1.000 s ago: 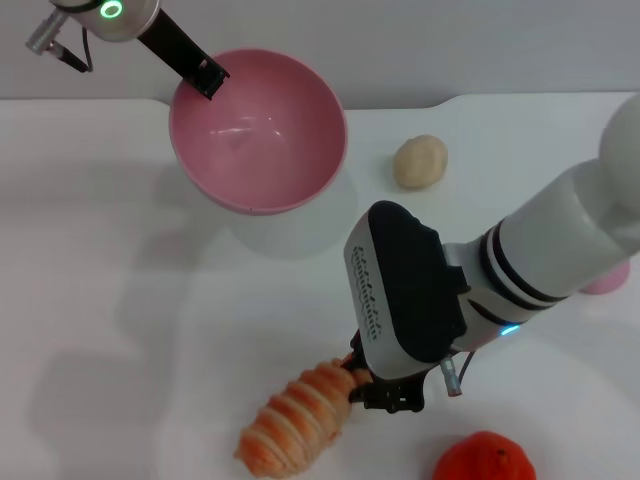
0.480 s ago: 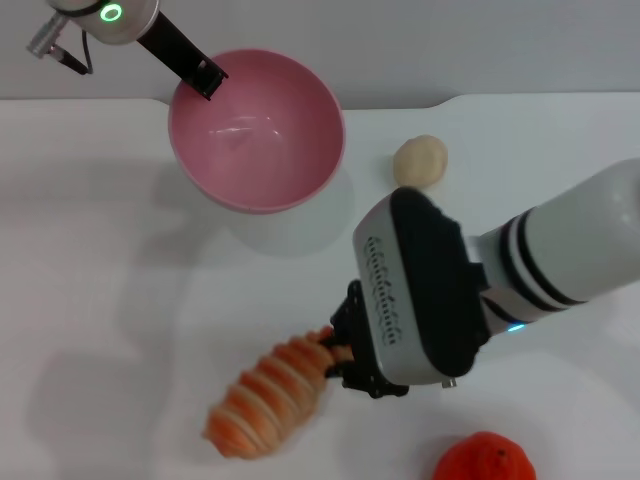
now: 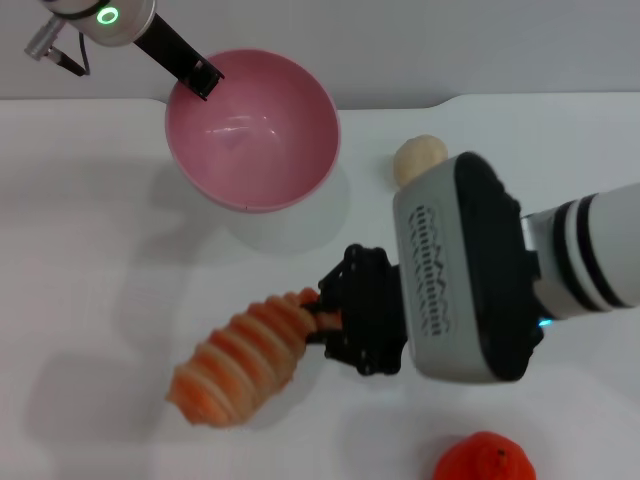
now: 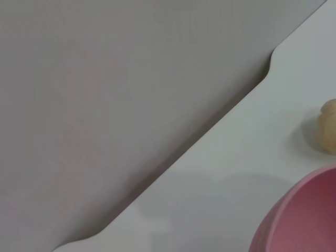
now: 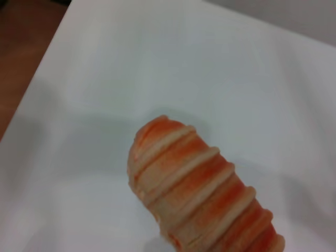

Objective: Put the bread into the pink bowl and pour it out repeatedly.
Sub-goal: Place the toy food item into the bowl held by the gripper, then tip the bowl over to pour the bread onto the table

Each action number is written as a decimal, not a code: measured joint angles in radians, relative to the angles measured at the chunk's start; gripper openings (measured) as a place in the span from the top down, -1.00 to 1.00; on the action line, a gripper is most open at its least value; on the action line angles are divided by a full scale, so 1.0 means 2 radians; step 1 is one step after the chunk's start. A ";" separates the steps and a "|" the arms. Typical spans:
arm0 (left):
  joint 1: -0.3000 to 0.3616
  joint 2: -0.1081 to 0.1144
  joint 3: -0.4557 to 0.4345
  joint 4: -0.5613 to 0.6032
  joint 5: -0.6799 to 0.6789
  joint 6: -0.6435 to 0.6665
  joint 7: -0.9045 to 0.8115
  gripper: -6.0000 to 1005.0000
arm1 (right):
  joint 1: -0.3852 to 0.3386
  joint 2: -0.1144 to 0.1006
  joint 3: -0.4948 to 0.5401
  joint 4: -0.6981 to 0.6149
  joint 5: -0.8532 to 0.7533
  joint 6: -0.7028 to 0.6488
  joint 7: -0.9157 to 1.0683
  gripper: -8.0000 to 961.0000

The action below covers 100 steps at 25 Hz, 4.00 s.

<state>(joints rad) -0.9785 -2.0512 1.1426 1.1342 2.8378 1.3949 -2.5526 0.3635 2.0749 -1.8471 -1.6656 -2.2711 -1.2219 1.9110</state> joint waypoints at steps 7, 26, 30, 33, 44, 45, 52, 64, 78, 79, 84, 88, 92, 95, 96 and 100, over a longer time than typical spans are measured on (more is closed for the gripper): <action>0.005 0.000 0.000 -0.001 0.000 -0.005 0.002 0.91 | -0.018 0.000 0.046 -0.018 0.044 -0.006 -0.019 0.58; 0.020 -0.003 0.004 -0.001 -0.004 -0.008 0.003 0.91 | -0.062 0.003 0.155 -0.060 0.124 -0.002 -0.068 0.59; 0.022 -0.004 0.008 -0.001 -0.015 -0.006 0.003 0.91 | -0.066 0.002 0.178 -0.061 0.134 -0.001 -0.072 0.60; 0.025 -0.004 0.020 -0.001 -0.033 -0.005 0.003 0.91 | -0.069 0.002 0.194 -0.061 0.135 -0.001 -0.075 0.60; 0.037 -0.006 0.060 -0.001 -0.070 -0.007 -0.003 0.91 | -0.086 0.001 0.244 -0.047 0.131 -0.005 -0.084 0.62; 0.037 -0.006 0.063 -0.001 -0.074 -0.007 -0.003 0.91 | -0.087 0.001 0.245 -0.043 0.131 -0.004 -0.087 0.62; 0.038 -0.007 0.092 -0.001 -0.111 -0.009 -0.003 0.91 | -0.083 0.000 0.232 -0.011 0.134 -0.004 -0.103 0.62; 0.038 -0.008 0.127 0.004 -0.134 -0.010 -0.014 0.91 | -0.058 0.000 0.198 0.024 0.135 -0.001 -0.109 0.62; 0.037 -0.007 0.128 0.001 -0.134 -0.009 -0.014 0.91 | -0.058 0.001 0.197 0.024 0.134 0.008 -0.110 0.40; 0.037 -0.007 0.128 0.001 -0.134 -0.009 -0.014 0.91 | -0.058 0.001 0.196 0.024 0.134 0.010 -0.110 0.35; 0.038 -0.007 0.128 0.000 -0.134 -0.011 -0.015 0.91 | -0.059 0.000 0.195 0.022 0.136 0.017 -0.110 0.12; 0.038 -0.007 0.128 -0.003 -0.134 -0.015 -0.014 0.91 | -0.075 0.000 0.200 0.017 0.184 0.048 -0.134 0.08; 0.038 -0.006 0.128 -0.010 -0.133 -0.020 -0.013 0.91 | -0.100 -0.001 0.224 0.016 0.311 0.057 -0.204 0.09; 0.038 -0.006 0.128 -0.011 -0.133 -0.021 -0.012 0.91 | -0.120 0.001 0.238 0.022 0.392 0.065 -0.259 0.09; 0.038 -0.006 0.128 -0.012 -0.134 -0.021 -0.012 0.91 | -0.129 0.001 0.241 0.027 0.417 0.070 -0.283 0.09; 0.038 -0.007 0.128 -0.012 -0.134 -0.021 -0.012 0.91 | -0.162 0.003 0.242 0.066 0.538 0.083 -0.397 0.09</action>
<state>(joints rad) -0.9020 -2.0646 1.3996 1.1100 2.5702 1.3527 -2.5769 0.0389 2.0806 -1.3633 -1.5331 -1.1949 -1.0555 1.1171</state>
